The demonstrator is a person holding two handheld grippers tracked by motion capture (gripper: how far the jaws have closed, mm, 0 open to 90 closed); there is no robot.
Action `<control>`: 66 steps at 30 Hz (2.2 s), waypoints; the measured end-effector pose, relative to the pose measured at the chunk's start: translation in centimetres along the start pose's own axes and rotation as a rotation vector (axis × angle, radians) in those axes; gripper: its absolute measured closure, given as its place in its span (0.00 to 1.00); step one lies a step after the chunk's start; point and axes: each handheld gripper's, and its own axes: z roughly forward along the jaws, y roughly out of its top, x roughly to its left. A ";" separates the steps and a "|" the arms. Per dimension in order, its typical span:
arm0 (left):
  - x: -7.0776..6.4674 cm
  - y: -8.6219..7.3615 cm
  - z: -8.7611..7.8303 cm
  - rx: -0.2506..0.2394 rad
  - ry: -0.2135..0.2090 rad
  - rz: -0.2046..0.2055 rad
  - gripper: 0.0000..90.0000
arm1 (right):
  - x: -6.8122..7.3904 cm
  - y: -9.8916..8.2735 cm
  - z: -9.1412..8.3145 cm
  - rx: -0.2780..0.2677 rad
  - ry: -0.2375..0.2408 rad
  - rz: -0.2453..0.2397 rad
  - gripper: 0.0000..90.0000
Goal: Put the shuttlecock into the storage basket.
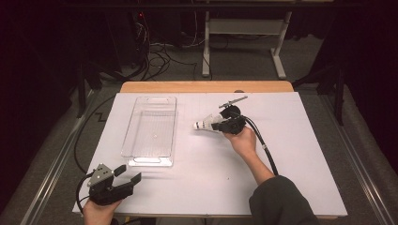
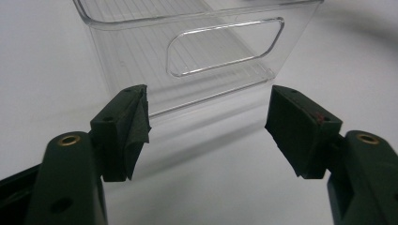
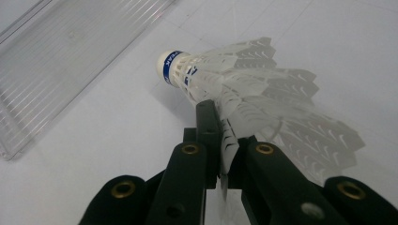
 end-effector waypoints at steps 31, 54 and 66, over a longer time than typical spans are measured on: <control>0.0 0.0 0.0 0.000 0.001 -0.002 0.35 | 1.9 0.4 -2.1 -0.017 0.031 -0.057 0.99; 0.1 0.0 0.0 0.001 0.003 -0.006 0.35 | 3.7 1.3 -3.3 -0.029 0.070 -0.100 0.99; 0.1 0.0 0.0 0.000 -0.001 -0.008 0.35 | 4.7 2.2 -3.8 -0.047 0.083 -0.116 0.99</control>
